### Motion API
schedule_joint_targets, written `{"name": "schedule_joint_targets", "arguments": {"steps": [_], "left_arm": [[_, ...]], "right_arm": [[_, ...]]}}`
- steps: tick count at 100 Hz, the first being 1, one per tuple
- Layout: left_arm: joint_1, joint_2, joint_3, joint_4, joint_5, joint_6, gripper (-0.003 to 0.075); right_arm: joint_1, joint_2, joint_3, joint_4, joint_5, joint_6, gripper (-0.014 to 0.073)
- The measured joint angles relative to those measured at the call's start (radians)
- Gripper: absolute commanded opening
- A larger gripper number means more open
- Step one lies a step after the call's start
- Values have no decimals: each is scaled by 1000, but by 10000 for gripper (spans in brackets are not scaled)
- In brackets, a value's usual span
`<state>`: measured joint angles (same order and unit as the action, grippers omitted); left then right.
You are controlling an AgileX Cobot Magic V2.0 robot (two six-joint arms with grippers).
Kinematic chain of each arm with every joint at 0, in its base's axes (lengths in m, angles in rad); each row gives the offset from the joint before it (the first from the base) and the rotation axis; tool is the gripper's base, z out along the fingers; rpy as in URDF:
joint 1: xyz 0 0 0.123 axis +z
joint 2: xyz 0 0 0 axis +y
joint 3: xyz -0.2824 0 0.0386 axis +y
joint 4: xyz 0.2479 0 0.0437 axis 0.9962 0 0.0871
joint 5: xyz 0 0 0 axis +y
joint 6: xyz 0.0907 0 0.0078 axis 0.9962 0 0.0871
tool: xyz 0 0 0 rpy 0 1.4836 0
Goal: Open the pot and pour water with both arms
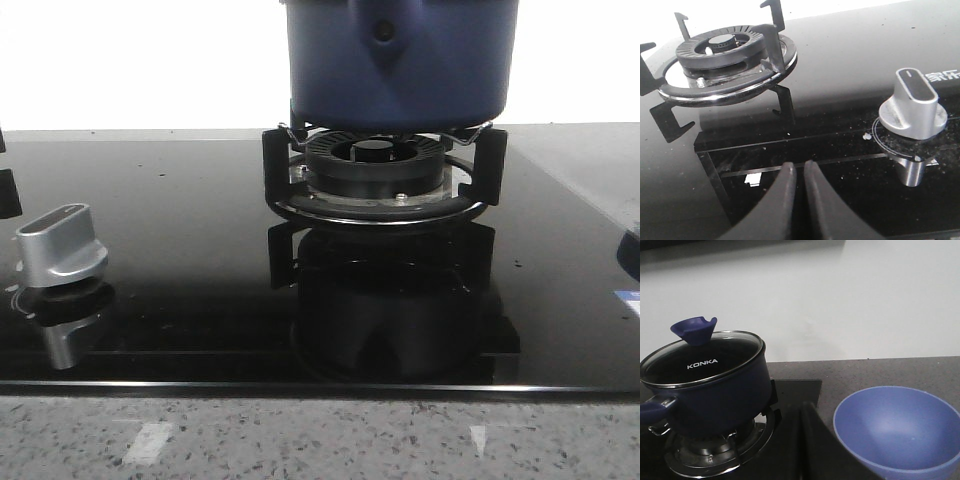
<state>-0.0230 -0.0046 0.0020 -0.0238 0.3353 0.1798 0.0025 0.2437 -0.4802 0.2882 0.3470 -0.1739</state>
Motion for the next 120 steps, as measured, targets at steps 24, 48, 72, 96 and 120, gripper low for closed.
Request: {"name": "schedule_joint_targets", "arguments": {"steps": [24, 48, 72, 96, 120], "left_arm": [[0, 0, 0, 0, 0, 0, -20], [0, 0, 0, 0, 0, 0, -20], [0, 0, 0, 0, 0, 0, -20], [0, 0, 0, 0, 2, 0, -20], [0, 0, 0, 0, 2, 0, -20]], "right_arm": [[-15, -4, 55, 0, 0, 0, -68], [-82, -54, 259, 0, 5, 0, -68], [-138, -203, 451, 0, 0, 0, -68], [-159, -252, 490, 0, -12, 0, -68], [-159, -252, 490, 0, 1, 0, -68]]}}
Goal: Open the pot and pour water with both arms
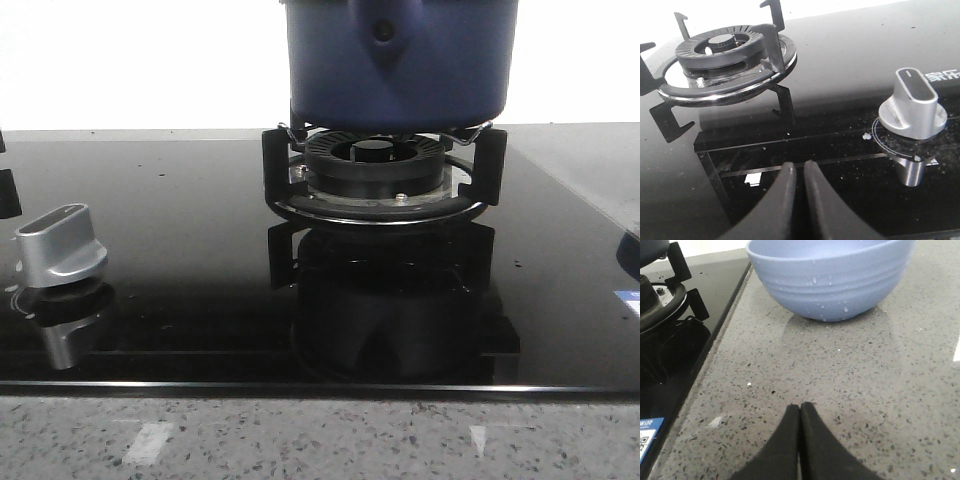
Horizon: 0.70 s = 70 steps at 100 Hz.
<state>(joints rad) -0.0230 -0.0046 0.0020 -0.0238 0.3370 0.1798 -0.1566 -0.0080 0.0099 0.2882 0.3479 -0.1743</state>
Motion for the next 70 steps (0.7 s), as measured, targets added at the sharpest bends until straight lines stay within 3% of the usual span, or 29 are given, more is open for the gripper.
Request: {"name": "schedule_joint_targets", "arguments": {"steps": [52, 59, 70], "left_arm": [[0, 0, 0, 0, 0, 0, -20], [0, 0, 0, 0, 0, 0, -20], [0, 0, 0, 0, 0, 0, -20]], "right_arm": [[0, 0, 0, -12, 2, -2, -68], [0, 0, 0, -107, 2, -2, -68], [0, 0, 0, -388, -4, -2, -68]]}}
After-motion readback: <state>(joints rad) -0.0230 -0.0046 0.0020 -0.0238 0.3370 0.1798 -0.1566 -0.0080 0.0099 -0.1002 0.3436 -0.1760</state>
